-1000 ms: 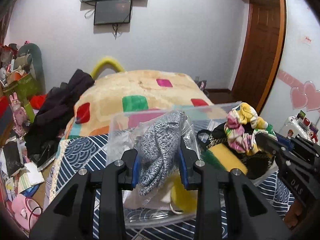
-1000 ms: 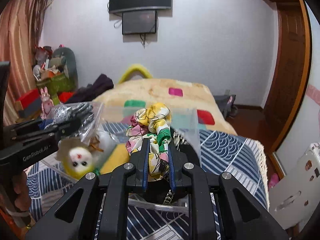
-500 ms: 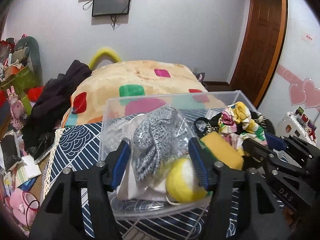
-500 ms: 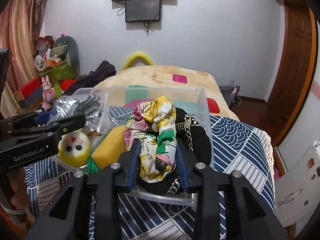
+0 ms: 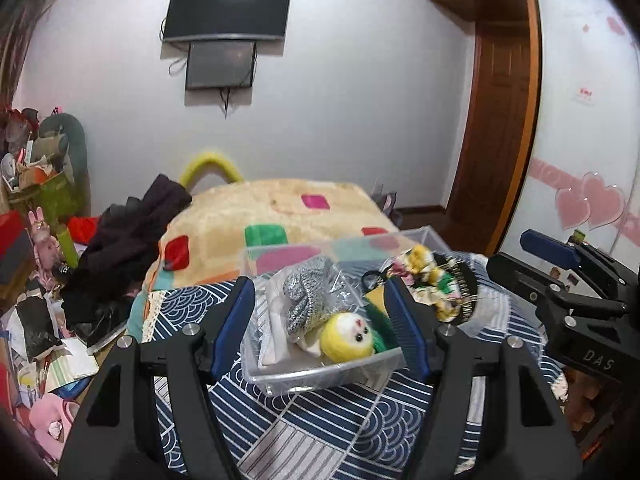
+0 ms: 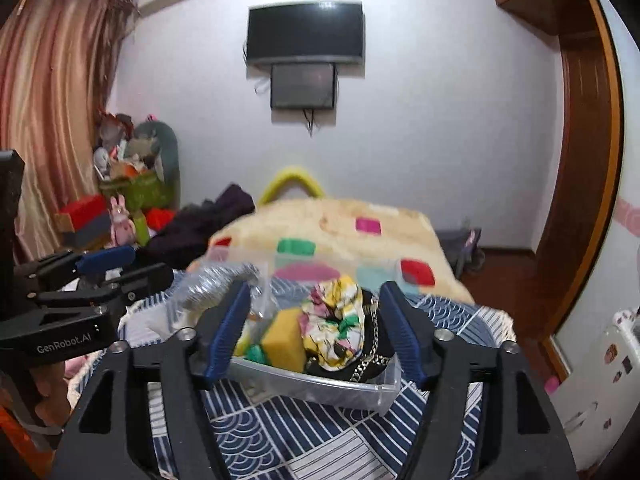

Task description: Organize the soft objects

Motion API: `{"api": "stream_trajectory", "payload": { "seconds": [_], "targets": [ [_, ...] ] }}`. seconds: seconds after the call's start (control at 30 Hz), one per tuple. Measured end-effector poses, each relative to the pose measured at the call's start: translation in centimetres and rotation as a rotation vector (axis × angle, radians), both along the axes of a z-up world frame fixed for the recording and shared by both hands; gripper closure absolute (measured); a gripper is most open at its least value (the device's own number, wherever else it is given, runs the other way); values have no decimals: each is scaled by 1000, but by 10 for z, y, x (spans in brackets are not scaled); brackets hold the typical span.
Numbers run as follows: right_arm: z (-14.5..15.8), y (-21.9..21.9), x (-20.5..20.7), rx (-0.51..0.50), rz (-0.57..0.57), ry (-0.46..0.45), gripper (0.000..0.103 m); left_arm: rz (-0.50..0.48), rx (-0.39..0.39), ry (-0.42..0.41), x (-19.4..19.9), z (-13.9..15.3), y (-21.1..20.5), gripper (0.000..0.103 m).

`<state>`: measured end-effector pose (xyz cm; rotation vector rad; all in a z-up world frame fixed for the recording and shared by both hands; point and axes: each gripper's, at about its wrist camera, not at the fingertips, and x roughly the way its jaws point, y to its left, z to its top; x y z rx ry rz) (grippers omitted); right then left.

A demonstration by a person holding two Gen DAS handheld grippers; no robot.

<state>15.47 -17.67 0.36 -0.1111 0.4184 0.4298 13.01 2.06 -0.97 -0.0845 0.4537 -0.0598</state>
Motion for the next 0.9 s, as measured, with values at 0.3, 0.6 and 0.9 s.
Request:
{"api": "stream_trajectory", "payload": {
  "seconds": [0.3,0.6,0.9],
  "targets": [
    [26,0,-41,54,37,-119,20,-12,16,-101,-50,21,-3,19],
    [26,-7,-63,98,12,-160,1,2,36,-164,-79,31,-9,6],
    [27,-11,-70,129,2,-169,0,10,57,-191,-90,32,-14,4]
  ]
}}
